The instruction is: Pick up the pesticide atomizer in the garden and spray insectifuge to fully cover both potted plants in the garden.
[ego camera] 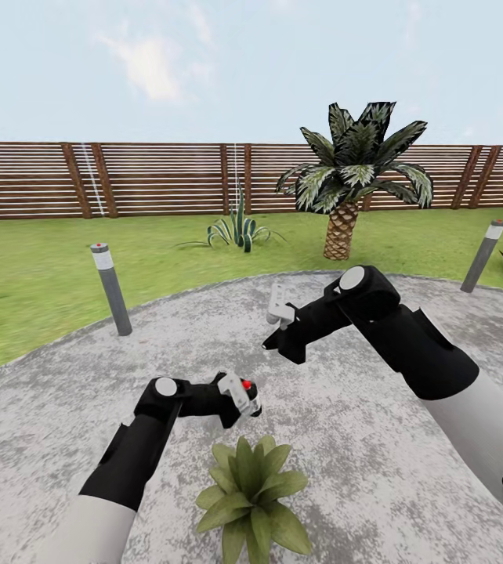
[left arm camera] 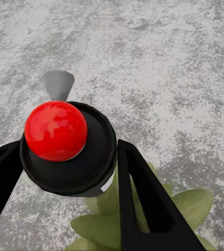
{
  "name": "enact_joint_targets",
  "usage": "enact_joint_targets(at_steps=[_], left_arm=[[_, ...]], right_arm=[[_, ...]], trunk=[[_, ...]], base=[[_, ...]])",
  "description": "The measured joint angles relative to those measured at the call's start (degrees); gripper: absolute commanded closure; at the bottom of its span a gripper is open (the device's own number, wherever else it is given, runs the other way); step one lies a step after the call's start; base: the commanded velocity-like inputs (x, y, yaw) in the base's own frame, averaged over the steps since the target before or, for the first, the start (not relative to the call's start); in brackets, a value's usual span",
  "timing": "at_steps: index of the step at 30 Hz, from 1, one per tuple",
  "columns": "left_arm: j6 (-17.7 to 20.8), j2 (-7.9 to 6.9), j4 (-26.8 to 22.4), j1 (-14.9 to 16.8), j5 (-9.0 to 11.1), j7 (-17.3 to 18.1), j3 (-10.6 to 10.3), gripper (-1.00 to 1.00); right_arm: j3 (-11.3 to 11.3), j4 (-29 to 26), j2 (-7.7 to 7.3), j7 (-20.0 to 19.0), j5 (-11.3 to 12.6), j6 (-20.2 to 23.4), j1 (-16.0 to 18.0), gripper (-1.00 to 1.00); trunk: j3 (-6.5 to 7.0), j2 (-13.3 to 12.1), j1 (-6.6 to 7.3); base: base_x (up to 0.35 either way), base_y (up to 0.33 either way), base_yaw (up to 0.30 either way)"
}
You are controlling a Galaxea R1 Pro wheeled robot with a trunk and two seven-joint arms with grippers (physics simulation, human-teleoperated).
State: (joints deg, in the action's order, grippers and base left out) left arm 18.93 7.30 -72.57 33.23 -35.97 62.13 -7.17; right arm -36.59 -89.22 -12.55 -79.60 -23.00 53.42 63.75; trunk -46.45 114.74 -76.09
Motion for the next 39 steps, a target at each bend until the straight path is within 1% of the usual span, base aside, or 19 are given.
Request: enact_joint_targets(at_steps=[3,6,9,14,20,33,34,36,37,39], left_arm=[[0.0,0.1,-1.7,0.1,0.0,1.3,0.0,1.0],[0.1,0.13,-2.5,0.1,0.2,1.7,0.0,1.0],[0.1,0.1,-2.8,0.1,1.6,1.9,0.0,1.0],[0.1,0.15,-3.0,0.2,2.5,1.9,0.0,1.0],[0.1,1.07,-3.0,0.2,2.7,1.9,0.0,1.0],[0.1,1.99,-3.1,0.6,2.9,2.2,0.0,1.0],[0.1,2.06,-3.2,0.7,3.1,2.2,0.0,1.0],[0.1,2.05,-3.7,0.7,4.2,2.3,0.0,1.0],[0.1,2.03,-4.1,0.7,5.1,2.3,0.0,1.0],[0.1,2.01,-4.5,0.7,6.1,2.3,0.0,1.0]], right_arm=[[0.0,0.0,-0.02,0.0,0.0,0.0,0.0,1.0],[-0.1,0.0,-0.06,0.1,0.0,-0.1,-0.1,1.0],[-1.5,0.0,-0.17,0.1,-0.1,-0.2,-0.1,1.0],[-2.2,0.1,-0.23,0.3,-0.1,-0.2,-0.1,1.0],[-2.3,0.2,-0.19,0.3,-0.1,-0.2,-0.1,1.0],[-2.3,0.3,-0.43,0.6,-0.2,-0.3,-0.1,1.0],[-2.3,0.3,-0.45,0.6,-0.2,-0.3,-0.1,1.0],[-2.3,0.3,-0.51,0.7,-0.2,-0.3,-0.1,1.0],[-2.3,0.3,-0.55,0.7,-0.2,-0.3,-0.1,1.0],[-2.3,0.3,-0.54,0.7,-0.2,-0.3,-0.1,1.0]], trunk=[[0.0,0.0,0.0],[0.0,0.0,0.0],[0.0,0.0,0.0],[0.0,0.0,0.0],[0.0,0.0,0.0],[0.0,0.0,0.0],[0.0,0.0,0.0],[0.0,0.0,0.0],[0.0,0.0,0.0],[0.0,0.0,0.0]], base=[[0.0,0.0,0.0],[0.0,0.0,0.0],[0.0,0.0,0.0],[0.0,0.0,0.0],[0.0,0.0,0.0],[0.0,0.0,0.0],[0.0,0.0,0.0],[0.0,0.0,0.0],[0.0,0.0,0.0],[0.0,0.0,0.0]])
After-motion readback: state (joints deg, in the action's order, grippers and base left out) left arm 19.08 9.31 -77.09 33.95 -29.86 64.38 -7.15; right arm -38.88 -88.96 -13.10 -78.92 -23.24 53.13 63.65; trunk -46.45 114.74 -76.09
